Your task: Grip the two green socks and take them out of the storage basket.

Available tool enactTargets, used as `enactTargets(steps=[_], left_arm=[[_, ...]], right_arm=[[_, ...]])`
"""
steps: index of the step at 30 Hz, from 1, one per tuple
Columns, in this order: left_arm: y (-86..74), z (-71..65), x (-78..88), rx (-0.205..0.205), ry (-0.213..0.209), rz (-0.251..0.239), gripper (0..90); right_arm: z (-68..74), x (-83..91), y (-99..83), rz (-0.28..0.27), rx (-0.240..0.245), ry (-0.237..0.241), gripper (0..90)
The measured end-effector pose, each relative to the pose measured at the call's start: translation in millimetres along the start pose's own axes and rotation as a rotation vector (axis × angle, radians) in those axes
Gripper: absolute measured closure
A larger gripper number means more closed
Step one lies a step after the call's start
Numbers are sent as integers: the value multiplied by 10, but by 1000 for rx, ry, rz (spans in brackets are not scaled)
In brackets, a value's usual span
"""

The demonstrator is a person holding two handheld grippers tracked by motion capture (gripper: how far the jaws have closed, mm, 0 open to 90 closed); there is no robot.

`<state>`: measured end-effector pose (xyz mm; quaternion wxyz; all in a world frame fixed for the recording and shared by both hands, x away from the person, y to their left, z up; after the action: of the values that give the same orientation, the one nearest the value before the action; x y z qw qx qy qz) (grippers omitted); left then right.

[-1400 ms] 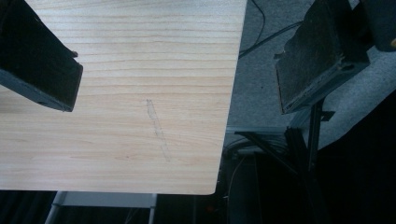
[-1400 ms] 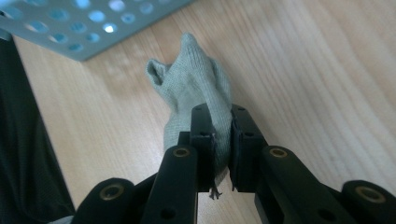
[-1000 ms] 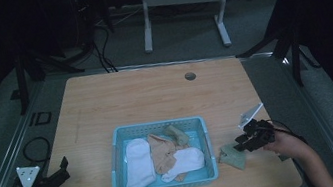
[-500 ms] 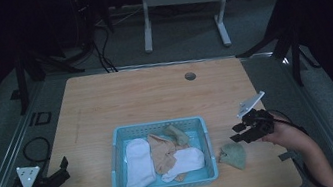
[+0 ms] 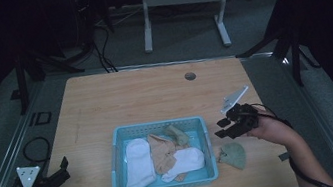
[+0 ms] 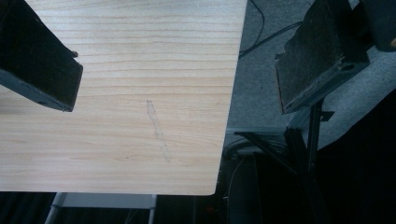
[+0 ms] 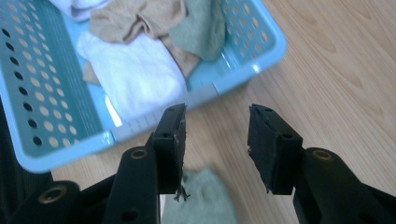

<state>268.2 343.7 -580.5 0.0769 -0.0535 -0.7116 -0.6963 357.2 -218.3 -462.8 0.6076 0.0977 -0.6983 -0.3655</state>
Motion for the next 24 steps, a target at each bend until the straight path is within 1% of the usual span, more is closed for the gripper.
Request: enactTargets(steps=[2,4,7,11,12,17,18,19,20,21,22,23,24], left_arm=[[0,0,0,-1,0,0,3],[0,1,2,-1,0,0,3],[1,1,1,-1,0,-1,3],[1,3,1,1,-2,0,3],[1,3,1,1,-2,0,3],[1,2,0,1,-3,-1,3],[1,2,0,1,-3,-1,3],[2,2,1,0,-3,-1,3],[2,3,1,1,-3,-2,3],[2,3,1,1,-3,-2,3],[2,4,2,1,-4,-2,3],[3,5,2,1,-4,-4,3],[2,6,3,3,-5,-2,3]], right_arm=[[9,-22,23,1,7,2,565],[45,-85,90,3,18,12,565],[54,-104,112,3,22,15,566],[94,-253,258,1,42,31,566],[94,-253,258,1,42,31,566],[114,-383,368,-2,40,45,558],[114,-383,368,-2,40,45,558],[117,-414,389,-4,39,46,557],[139,-507,437,2,44,53,555],[139,-507,437,2,44,53,555],[153,-568,462,6,35,58,554],[156,-604,475,7,39,60,554],[156,-604,475,7,39,60,554]])
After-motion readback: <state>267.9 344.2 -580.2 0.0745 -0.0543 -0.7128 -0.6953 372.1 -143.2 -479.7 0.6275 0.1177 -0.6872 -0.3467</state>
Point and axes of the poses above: each handheld gripper's, and its own axes: x roughly backward along the jaws, y roughly out of its top, z roughly to its left, the point moved 4 cm from there along -x, roughly forward along the jaws, and after that the axes turned 8 degrees about -z, right-handed, at the moved point
